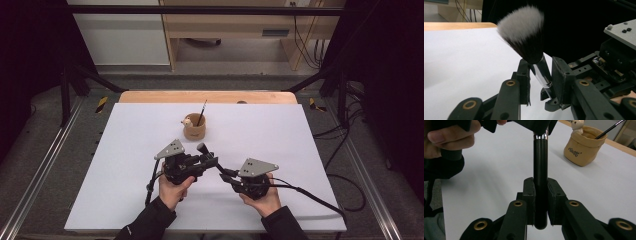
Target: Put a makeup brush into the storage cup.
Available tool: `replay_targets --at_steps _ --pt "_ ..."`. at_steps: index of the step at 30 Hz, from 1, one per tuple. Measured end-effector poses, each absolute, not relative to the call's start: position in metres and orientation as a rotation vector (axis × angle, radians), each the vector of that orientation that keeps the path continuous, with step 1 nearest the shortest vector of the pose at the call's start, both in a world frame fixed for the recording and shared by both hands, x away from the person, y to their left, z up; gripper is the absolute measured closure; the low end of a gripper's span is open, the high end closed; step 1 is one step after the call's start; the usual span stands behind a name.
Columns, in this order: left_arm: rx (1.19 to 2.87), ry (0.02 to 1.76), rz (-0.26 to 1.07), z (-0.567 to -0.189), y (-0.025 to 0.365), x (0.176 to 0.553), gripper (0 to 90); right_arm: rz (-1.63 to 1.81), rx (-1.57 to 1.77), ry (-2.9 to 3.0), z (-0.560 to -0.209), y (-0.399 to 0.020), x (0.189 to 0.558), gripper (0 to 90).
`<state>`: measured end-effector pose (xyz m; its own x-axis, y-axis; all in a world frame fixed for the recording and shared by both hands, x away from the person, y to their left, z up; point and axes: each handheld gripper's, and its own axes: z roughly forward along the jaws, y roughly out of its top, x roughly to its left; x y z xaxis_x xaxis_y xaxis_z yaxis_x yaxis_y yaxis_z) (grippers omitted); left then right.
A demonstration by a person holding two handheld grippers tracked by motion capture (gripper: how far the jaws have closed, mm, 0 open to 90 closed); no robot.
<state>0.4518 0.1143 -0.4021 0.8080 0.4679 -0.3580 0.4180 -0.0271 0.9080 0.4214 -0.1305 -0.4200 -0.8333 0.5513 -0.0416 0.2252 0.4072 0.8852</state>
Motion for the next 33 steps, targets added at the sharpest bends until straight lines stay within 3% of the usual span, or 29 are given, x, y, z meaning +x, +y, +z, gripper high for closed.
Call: replay_targets --at_steps 29,33 --pt "1.651 0.659 0.053 -0.398 0.108 0.440 77.2 1.394 0.656 2.363 -0.423 -0.127 0.422 78.8" --pt "1.664 0.651 0.083 -0.395 0.109 0.439 77.2 1.405 0.675 2.358 -0.422 -0.128 0.422 71.7"
